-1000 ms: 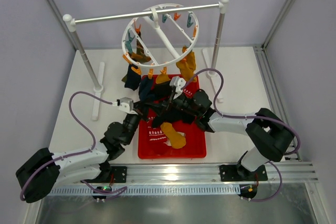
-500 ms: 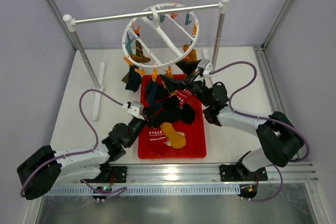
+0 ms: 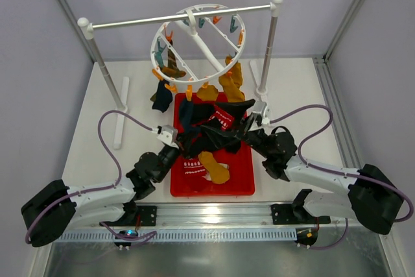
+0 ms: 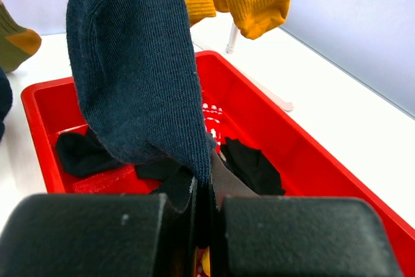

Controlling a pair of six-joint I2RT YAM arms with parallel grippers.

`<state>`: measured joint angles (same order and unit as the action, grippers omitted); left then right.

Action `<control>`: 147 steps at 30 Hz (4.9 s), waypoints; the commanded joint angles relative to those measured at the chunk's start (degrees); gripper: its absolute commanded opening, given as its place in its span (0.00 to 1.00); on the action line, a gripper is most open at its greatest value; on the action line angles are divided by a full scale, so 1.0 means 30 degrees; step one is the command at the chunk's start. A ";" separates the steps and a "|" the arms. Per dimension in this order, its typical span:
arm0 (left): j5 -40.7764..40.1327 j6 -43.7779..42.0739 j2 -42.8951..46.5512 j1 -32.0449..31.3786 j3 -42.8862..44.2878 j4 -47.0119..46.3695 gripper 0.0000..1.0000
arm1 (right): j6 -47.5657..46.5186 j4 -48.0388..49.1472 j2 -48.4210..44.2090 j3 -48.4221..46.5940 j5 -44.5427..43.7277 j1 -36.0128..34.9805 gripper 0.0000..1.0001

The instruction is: Remove the socks clipped to the hanger

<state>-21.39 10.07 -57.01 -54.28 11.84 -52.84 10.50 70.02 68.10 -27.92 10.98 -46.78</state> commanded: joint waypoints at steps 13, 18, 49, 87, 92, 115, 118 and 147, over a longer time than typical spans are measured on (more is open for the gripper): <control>0.0479 0.0190 0.0781 -0.0012 -0.0224 -0.0141 0.00 | 0.0014 -0.7137 0.2553 -0.6628 0.1261 -0.1310 1.00; 0.0537 0.0190 0.0812 -0.0041 -0.0254 -0.0112 0.00 | 0.0278 -0.7957 0.3549 -0.7537 0.0090 -0.1280 1.00; 0.1005 0.0454 0.1602 -0.0041 -0.0459 0.0269 0.00 | -0.0014 -0.7346 0.7154 -1.0615 -0.1933 -0.0255 0.81; 0.9966 0.2503 0.4389 -0.0012 0.1590 0.4842 0.00 | -0.2327 -0.7162 -0.2301 -0.2326 -0.2866 -0.1427 1.00; 1.1727 0.2798 0.0056 -0.0012 0.3346 0.3933 0.00 | -0.3384 -0.8718 -0.5175 -0.0891 -0.6086 -0.1397 1.00; 0.6638 0.2768 -0.5226 -0.0041 0.7597 0.8430 0.99 | -0.3530 -1.0039 -0.8109 0.0665 -0.9579 0.0097 1.00; 0.5841 0.2505 -0.4785 -0.0041 0.8328 1.1036 1.00 | -0.3091 -0.9980 -0.8167 0.0723 -0.9608 0.0126 1.00; 0.1006 0.1538 -0.8647 -0.0187 0.5574 -0.6641 1.00 | -0.2300 -0.8897 -0.8694 0.1983 -0.8202 0.2704 1.00</control>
<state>-18.74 16.03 -79.70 -54.65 25.61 -60.73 2.72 39.88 42.37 -22.15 -14.94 -39.11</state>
